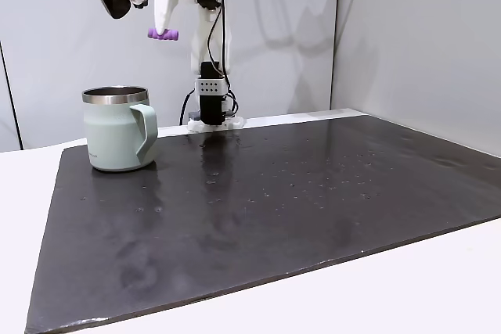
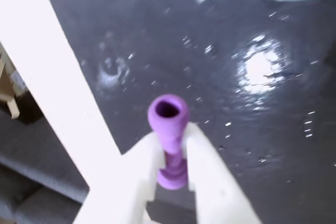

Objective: Grasp a pengrip and put it in the cup.

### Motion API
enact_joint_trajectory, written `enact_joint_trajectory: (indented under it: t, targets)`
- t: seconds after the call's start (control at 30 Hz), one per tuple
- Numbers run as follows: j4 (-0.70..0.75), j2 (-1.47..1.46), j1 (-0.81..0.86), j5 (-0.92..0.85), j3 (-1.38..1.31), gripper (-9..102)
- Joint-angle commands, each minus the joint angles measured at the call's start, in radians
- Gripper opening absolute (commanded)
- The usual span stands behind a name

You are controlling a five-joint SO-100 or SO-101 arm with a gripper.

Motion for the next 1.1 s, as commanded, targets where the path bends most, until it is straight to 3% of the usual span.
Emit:
enact_joint_trajectory:
  t: [0.0,0.2,0.47,0.53,0.67,1.07]
  targets:
    - [-0.002,0.086,0.133,-0.080,0.049,0]
    - [-0.023,0.080,0.308,-0.166,0.098,0]
    - [-0.048,0.080,0.345,-0.176,0.109,0]
    - [-0.049,0.080,0.351,-0.172,0.107,7]
    - [-0.049,0.087,0.362,-0.163,0.097,32]
    - [-0.060,0.080,0.362,-0.144,0.110,33]
